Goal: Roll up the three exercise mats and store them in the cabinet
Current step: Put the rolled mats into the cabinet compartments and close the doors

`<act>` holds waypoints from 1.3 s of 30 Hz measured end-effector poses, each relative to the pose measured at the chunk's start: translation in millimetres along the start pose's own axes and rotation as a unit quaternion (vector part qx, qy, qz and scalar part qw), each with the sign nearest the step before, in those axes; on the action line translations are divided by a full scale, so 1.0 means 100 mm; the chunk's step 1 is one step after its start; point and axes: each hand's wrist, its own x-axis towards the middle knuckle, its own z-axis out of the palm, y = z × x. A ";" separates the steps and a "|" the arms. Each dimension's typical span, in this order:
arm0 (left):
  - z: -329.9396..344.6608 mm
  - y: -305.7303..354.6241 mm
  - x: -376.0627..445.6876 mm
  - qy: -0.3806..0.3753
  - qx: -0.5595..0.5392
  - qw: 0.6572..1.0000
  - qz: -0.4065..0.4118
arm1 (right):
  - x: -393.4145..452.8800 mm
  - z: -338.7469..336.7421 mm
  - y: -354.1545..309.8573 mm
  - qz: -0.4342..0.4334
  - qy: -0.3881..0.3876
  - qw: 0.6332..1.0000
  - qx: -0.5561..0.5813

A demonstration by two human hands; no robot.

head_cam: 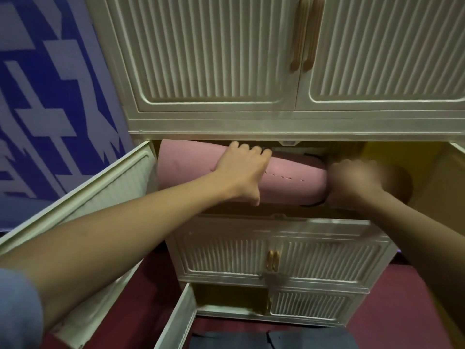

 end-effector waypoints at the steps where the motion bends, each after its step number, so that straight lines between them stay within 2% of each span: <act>1: 0.01 -0.03 0.02 -0.003 0.002 1.000 0.000 | 0.03 0.00 0.01 0.003 -0.001 1.000 0.000; 3: 0.09 -0.10 0.05 -0.032 -0.011 0.999 -0.004 | 0.07 0.08 -0.04 0.005 -0.015 1.000 0.017; 5: 0.25 -0.17 0.08 -0.105 -0.047 0.993 -0.038 | 0.10 0.22 -0.14 0.010 0.004 0.999 0.034; 8: 0.63 -0.18 0.14 -0.232 -0.120 0.960 -0.099 | 0.17 0.45 -0.24 -0.008 0.030 0.999 0.027; 9: 0.76 -0.15 0.15 -0.239 -0.128 0.956 -0.111 | 0.19 0.52 -0.26 -0.015 0.033 0.999 0.031; 13: 1.08 -0.03 0.23 -0.113 -0.115 0.980 -0.113 | 0.29 0.84 -0.29 -0.009 0.053 0.996 0.073; 16: 1.08 -0.07 0.22 -0.088 -0.091 0.988 -0.091 | 0.31 0.97 -0.29 -0.011 0.077 0.993 0.085; 19: 1.05 -0.06 0.15 -0.094 -0.075 0.988 -0.095 | 0.25 0.98 -0.31 0.004 0.089 0.993 0.076; 22: 1.01 -0.01 0.09 -0.118 -0.086 0.983 -0.108 | 0.18 0.93 -0.30 0.002 0.052 0.995 0.091; 25: 0.94 -0.01 0.01 -0.089 -0.061 0.989 -0.102 | 0.06 0.93 -0.21 -0.006 0.062 0.993 0.099; 28: 0.94 -0.06 -0.07 -0.047 -0.057 0.989 -0.130 | 0.15 0.85 0.00 -0.018 -0.035 0.987 0.154; 30: 0.96 -0.06 -0.06 -0.049 -0.047 0.988 -0.140 | 0.29 0.71 0.13 -0.008 -0.106 0.980 0.167; 31: 0.97 -0.05 -0.03 -0.053 -0.044 0.987 -0.145 | 0.33 0.64 0.16 -0.007 -0.115 0.981 0.154; 37: 0.80 0.09 0.07 -0.092 -0.035 0.984 -0.149 | 0.15 0.74 -0.10 -0.004 -0.041 0.992 0.123; 39: 0.67 0.14 0.08 -0.110 -0.025 0.985 -0.131 | 0.05 0.77 -0.07 -0.008 -0.049 0.993 0.111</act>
